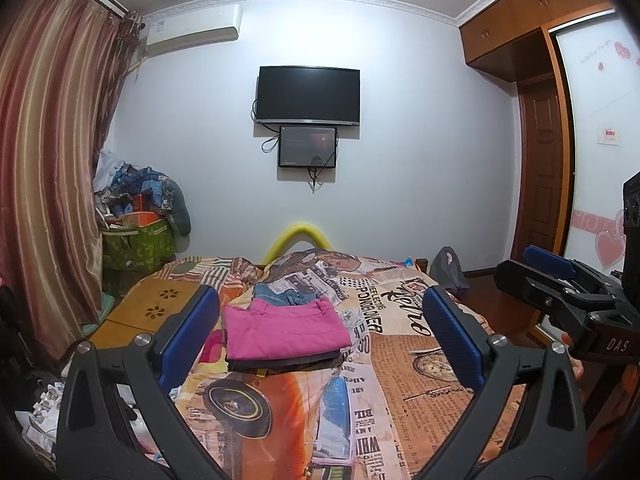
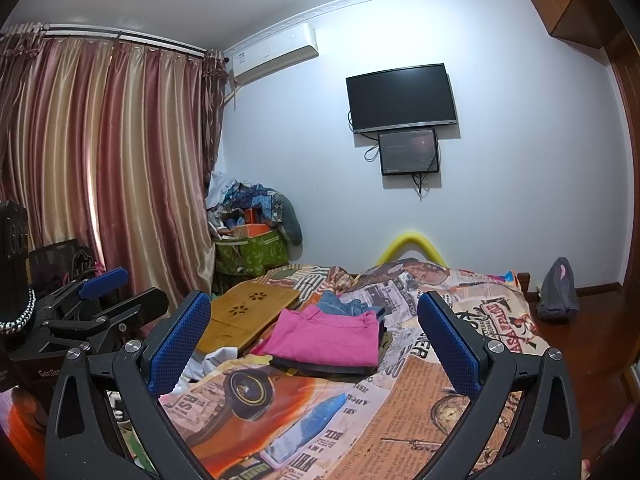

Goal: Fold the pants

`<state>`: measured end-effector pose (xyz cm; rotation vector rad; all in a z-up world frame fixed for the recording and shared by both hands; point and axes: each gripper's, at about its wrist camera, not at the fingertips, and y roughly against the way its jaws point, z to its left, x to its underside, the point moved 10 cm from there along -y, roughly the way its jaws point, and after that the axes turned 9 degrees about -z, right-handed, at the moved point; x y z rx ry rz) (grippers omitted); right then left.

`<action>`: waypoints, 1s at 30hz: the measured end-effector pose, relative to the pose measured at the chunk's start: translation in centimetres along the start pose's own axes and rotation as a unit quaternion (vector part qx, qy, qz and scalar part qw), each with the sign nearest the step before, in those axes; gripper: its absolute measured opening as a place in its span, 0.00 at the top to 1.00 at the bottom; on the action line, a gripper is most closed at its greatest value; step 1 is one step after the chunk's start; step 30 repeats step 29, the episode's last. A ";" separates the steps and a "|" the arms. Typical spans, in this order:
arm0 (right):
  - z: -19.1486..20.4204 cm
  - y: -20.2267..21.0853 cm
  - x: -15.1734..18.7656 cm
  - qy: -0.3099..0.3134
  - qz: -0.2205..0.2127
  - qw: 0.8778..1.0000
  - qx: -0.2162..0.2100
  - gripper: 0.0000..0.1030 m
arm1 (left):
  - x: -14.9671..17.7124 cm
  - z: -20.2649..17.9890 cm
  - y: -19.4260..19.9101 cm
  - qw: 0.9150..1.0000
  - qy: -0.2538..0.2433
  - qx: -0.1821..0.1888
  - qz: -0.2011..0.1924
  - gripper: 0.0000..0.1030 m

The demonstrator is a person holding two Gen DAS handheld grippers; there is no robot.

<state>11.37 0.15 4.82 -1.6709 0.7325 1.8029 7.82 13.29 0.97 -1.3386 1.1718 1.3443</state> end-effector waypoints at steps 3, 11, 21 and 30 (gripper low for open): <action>0.0 0.0 0.0 0.000 0.000 1.000 0.001 0.00 | 0.2 0.0 -0.1 1.000 -0.001 0.006 0.003 0.01; -0.1 0.0 0.0 -0.002 0.002 1.000 0.001 0.00 | 0.4 0.1 -0.4 1.000 0.002 0.012 0.007 0.00; -0.2 -0.2 0.1 -0.001 0.006 1.000 0.000 0.00 | 0.5 0.2 -0.5 1.000 0.004 0.016 0.011 0.00; -0.1 -0.3 0.3 -0.002 0.010 1.000 0.000 0.00 | 0.7 0.1 -0.4 0.999 0.007 0.027 0.018 0.00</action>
